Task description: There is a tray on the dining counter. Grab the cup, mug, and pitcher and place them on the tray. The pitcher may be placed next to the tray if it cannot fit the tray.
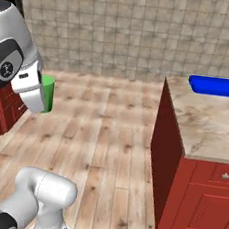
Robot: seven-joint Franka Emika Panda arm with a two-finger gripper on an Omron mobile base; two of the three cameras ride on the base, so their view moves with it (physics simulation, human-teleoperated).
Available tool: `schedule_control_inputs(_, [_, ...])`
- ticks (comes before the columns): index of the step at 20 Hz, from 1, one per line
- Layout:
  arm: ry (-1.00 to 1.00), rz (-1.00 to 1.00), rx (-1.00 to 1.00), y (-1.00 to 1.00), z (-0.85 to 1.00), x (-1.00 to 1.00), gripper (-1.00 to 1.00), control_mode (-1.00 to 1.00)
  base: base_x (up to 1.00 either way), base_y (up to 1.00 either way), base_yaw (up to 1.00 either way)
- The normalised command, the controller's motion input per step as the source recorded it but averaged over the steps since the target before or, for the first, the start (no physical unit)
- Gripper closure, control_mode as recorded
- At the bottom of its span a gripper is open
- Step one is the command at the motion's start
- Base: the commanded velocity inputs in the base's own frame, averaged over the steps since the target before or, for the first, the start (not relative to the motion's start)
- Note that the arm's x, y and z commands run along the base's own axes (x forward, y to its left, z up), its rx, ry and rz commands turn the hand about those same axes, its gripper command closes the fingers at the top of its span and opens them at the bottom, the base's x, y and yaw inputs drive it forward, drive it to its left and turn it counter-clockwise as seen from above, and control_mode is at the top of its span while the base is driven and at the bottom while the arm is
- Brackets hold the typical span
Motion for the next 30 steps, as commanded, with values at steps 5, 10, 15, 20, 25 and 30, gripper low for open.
schedule_control_inputs(5, [0.00,0.00,0.00,0.00,0.00,0.00,1.00,1.00,0.07,0.81,-0.65])
schedule_control_inputs(10, [0.00,0.00,0.00,0.00,0.00,0.00,1.00,1.00,0.14,0.70,-0.81])
schedule_control_inputs(15, [0.00,0.00,0.00,0.00,0.00,0.00,1.00,1.00,0.24,1.00,-0.77])
schedule_control_inputs(20, [0.00,0.00,0.00,0.00,0.00,0.00,1.00,1.00,0.18,1.00,-0.74])
schedule_control_inputs(25, [0.00,0.00,0.00,0.00,0.00,0.00,1.00,1.00,0.01,1.00,-0.66])
schedule_control_inputs(30, [0.00,0.00,0.00,0.00,0.00,0.00,1.00,1.00,0.07,1.00,-0.58])
